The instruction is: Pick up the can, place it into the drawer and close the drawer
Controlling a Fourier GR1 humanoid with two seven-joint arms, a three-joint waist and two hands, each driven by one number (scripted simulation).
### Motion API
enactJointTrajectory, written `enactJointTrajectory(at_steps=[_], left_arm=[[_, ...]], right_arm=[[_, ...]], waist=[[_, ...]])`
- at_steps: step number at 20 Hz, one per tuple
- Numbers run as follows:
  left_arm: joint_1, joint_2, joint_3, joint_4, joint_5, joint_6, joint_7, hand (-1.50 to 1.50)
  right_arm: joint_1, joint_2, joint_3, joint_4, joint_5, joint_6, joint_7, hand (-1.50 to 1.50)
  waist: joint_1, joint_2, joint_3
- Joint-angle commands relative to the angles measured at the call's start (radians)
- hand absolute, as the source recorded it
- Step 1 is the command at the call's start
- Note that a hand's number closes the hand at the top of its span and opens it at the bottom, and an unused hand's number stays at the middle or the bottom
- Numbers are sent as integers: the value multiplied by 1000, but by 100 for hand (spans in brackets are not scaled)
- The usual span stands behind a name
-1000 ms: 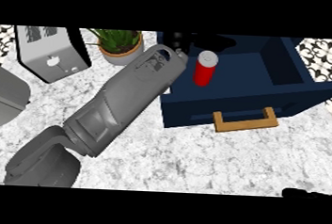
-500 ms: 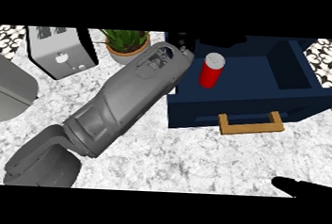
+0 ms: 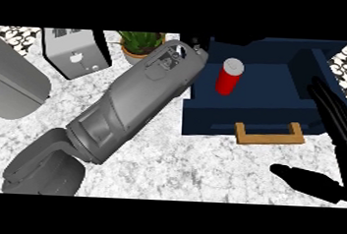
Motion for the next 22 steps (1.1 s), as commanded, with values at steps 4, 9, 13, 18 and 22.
enactJointTrajectory(at_steps=[4, 9, 13, 18, 22], left_arm=[[-41, 1, 11, -9, -25, -2, 61, -150], [-13, 98, 6, -100, -56, -27, 148, -150], [19, 147, 8, -177, -75, -41, 194, -150], [123, 245, -12, -313, -109, -53, 238, -150], [99, 282, -17, -385, -121, -44, 323, -150]], right_arm=[[-74, 40, 142, 250, 294, -127, 2, -150], [-80, 49, 109, 403, 345, -236, -43, -150], [-156, 94, 70, 597, 359, -367, -85, -150], [-229, 95, 31, 785, 378, -439, -122, -150], [-358, 87, -5, 932, 417, -467, -108, -150]], waist=[[52, -9, 0], [61, -18, 0], [65, -17, 0], [80, -18, 0], [94, -16, 1]])
